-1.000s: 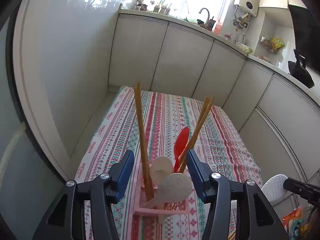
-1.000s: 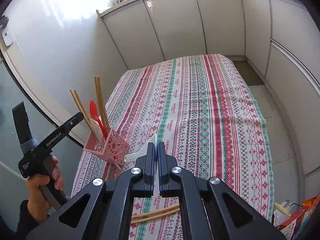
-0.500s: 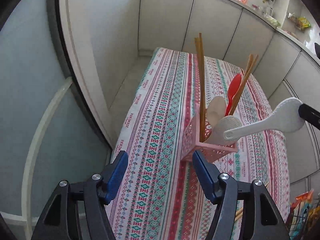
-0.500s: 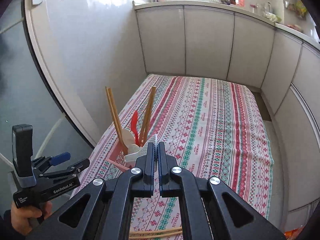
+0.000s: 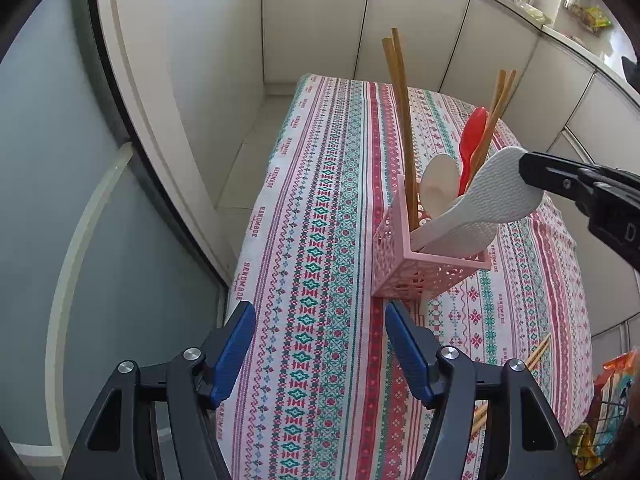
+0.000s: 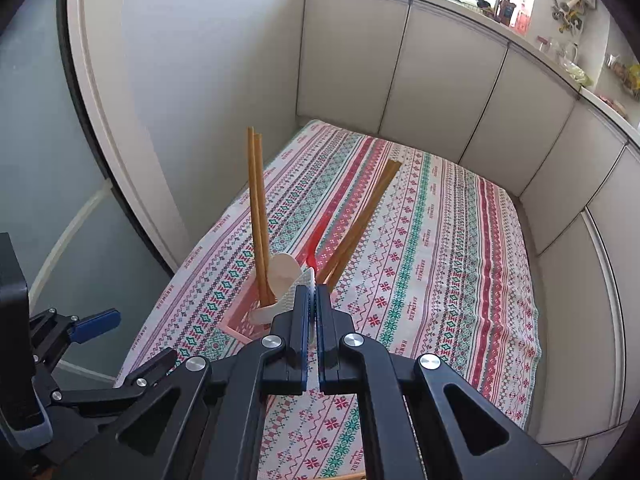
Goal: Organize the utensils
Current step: 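Move both tools back to the last two wooden chopsticks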
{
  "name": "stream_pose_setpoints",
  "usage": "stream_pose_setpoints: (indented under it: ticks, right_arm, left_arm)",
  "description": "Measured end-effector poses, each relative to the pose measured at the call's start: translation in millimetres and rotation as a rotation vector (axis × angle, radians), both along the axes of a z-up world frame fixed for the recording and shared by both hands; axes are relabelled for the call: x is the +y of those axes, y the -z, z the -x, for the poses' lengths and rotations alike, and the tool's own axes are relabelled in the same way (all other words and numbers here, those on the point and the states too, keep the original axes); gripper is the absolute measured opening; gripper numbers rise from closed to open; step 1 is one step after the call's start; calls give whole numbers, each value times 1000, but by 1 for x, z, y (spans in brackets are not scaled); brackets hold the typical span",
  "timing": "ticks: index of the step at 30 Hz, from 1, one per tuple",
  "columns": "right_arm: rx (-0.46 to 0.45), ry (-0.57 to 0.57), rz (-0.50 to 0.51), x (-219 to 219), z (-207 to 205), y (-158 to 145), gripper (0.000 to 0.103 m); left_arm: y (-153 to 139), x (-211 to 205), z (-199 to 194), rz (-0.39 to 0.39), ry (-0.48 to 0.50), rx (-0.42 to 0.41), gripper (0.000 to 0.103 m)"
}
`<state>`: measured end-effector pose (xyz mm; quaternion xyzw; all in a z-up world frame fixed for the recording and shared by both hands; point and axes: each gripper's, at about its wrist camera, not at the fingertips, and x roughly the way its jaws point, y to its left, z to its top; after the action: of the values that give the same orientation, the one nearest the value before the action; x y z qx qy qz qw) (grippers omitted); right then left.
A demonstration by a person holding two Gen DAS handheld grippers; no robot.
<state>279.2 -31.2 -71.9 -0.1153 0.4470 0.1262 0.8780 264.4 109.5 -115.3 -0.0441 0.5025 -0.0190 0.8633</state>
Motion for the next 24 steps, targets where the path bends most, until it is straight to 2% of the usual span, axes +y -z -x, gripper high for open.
stream_pose_setpoints:
  ticks: [3, 7, 12, 14, 20, 24]
  right_arm:
    - [22, -12, -14, 5, -2, 7, 3]
    - [69, -20, -151, -4, -5, 6, 6]
    - [91, -15, -236, -19, 3, -6, 6]
    - [95, -9, -262, -28, 7, -11, 10]
    - [94, 20, -297, -62, 25, -22, 26]
    - [102, 78, -275, -94, 36, -19, 27]
  left_arm:
    - [0, 0, 0, 1, 1, 1, 69]
    - [0, -2, 1, 1, 1, 2, 69]
    - [-2, -7, 3, 1, 13, -5, 69]
    - [-3, -11, 3, 2, 22, -5, 69]
    - [-4, -29, 6, -19, 68, -4, 70]
    - [-4, -42, 9, -47, 110, -5, 74]
